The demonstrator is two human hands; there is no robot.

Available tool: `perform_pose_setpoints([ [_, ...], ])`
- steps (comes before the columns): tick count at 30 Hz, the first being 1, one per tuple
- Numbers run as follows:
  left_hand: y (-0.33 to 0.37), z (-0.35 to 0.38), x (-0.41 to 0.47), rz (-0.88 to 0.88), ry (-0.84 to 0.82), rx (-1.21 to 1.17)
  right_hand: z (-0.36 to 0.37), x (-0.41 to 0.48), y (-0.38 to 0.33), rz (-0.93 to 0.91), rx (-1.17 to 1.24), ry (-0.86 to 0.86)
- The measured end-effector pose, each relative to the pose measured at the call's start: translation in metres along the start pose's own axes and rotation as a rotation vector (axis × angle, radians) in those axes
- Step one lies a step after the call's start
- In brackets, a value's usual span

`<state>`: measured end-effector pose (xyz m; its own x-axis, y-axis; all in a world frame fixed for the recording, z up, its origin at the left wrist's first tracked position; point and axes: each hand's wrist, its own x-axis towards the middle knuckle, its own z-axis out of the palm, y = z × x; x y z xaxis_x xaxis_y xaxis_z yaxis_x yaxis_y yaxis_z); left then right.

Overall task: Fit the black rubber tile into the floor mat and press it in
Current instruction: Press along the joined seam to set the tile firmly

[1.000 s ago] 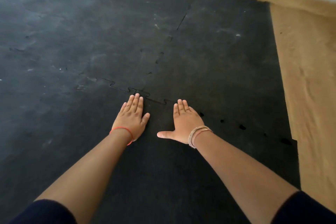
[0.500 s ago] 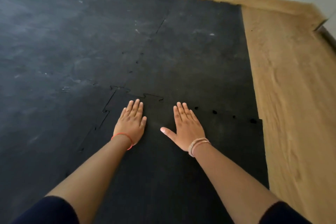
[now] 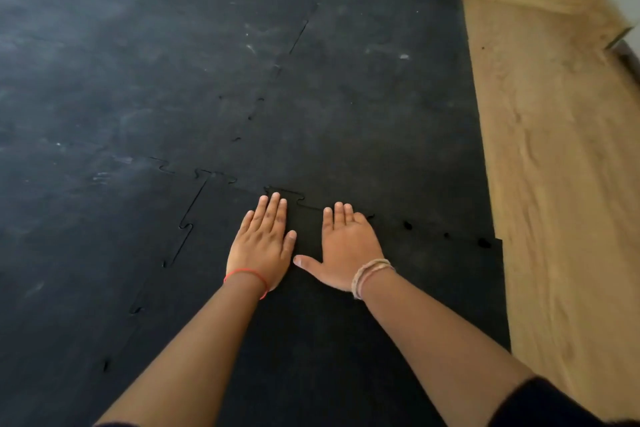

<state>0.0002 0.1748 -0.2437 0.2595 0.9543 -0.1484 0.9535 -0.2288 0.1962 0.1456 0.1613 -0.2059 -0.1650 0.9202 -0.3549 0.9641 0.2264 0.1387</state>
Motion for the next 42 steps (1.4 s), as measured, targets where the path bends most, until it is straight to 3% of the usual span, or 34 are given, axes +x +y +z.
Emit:
perform_pose_setpoints([
  [4, 0.002, -0.004, -0.001, -0.018, -0.03, 0.022, -0.003, 0.002, -0.004, 0.011, 0.045, -0.057],
  [8, 0.011, -0.005, -0.006, -0.037, -0.037, -0.035, 0.049, -0.042, 0.011, 0.127, 0.296, 0.128],
  [11, 0.031, -0.001, -0.013, 0.044, -0.072, -0.026, 0.065, -0.064, 0.028, 0.211, 0.287, 0.15],
  [16, 0.042, 0.006, -0.003, 0.101, -0.002, -0.013, 0.047, -0.041, 0.044, -0.033, 0.145, 0.106],
  [24, 0.042, 0.004, -0.002, 0.104, -0.063, 0.058, -0.015, -0.01, 0.031, -0.06, -0.061, -0.117],
  [27, 0.043, -0.001, 0.0, 0.089, -0.115, 0.072, 0.001, -0.014, 0.033, 0.002, 0.139, -0.129],
  [29, 0.048, -0.003, -0.002, 0.059, -0.129, 0.052, 0.035, -0.039, 0.044, 0.037, 0.288, -0.006],
  [32, 0.065, -0.002, -0.008, 0.141, -0.114, 0.064, 0.071, -0.072, 0.064, 0.2, 0.283, 0.181],
  [35, 0.088, 0.006, -0.009, 0.296, -0.114, 0.045, 0.076, -0.075, 0.082, 0.276, 0.255, 0.168],
  [39, 0.097, 0.024, 0.0, 0.285, -0.017, 0.033, 0.074, -0.065, 0.089, 0.207, 0.224, 0.111],
  [42, 0.095, 0.027, 0.001, 0.298, -0.032, 0.047, 0.066, -0.066, 0.097, 0.161, 0.209, 0.019],
])
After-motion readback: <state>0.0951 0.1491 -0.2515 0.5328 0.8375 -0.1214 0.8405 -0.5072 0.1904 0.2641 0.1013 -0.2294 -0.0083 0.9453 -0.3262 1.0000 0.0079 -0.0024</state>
